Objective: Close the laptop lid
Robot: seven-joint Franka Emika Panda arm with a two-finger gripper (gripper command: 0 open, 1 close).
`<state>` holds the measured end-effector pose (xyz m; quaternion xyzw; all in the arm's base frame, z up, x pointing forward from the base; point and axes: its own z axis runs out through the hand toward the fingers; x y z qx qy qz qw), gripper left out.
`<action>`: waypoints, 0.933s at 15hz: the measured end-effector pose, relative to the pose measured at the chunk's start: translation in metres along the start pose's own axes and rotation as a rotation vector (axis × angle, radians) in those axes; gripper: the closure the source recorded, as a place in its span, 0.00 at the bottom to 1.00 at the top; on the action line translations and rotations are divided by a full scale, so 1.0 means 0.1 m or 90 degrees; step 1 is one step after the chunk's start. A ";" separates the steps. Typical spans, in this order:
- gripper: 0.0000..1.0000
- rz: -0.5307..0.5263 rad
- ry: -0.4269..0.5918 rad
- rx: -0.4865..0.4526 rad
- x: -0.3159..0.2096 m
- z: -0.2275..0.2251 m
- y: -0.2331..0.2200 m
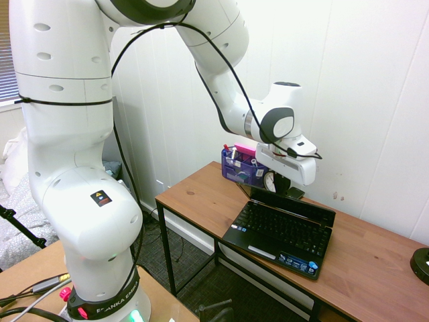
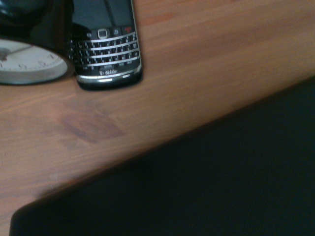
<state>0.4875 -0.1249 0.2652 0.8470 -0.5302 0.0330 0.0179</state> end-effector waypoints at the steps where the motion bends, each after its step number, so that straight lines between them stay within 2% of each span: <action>1: 1.00 0.005 -0.007 -0.006 -0.02 0.05 0.05; 14: 1.00 0.030 -0.086 -0.054 -0.28 0.62 0.49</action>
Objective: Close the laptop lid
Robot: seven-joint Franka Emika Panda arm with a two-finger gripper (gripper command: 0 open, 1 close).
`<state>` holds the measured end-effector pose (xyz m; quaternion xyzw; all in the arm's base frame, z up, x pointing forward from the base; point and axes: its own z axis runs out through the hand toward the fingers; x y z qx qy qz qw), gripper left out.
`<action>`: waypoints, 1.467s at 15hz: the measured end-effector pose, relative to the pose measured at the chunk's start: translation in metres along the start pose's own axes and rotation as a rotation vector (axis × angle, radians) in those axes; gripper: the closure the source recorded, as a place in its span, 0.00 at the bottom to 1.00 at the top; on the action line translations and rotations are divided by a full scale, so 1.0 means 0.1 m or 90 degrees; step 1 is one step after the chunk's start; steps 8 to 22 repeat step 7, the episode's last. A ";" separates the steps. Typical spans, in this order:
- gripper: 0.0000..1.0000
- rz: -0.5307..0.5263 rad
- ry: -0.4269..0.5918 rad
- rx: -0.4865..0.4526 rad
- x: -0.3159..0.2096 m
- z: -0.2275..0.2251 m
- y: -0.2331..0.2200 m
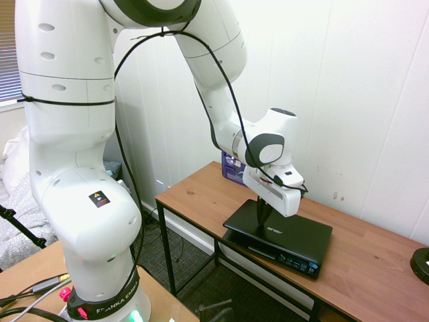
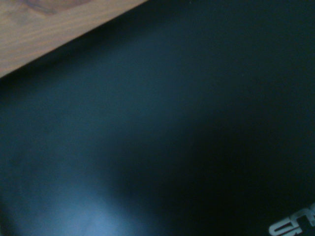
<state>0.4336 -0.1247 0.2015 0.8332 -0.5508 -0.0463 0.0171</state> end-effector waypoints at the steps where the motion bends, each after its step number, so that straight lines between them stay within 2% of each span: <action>1: 1.00 0.000 -0.005 -0.003 0.00 0.06 0.01; 22: 1.00 0.007 -0.003 0.006 0.01 0.15 0.02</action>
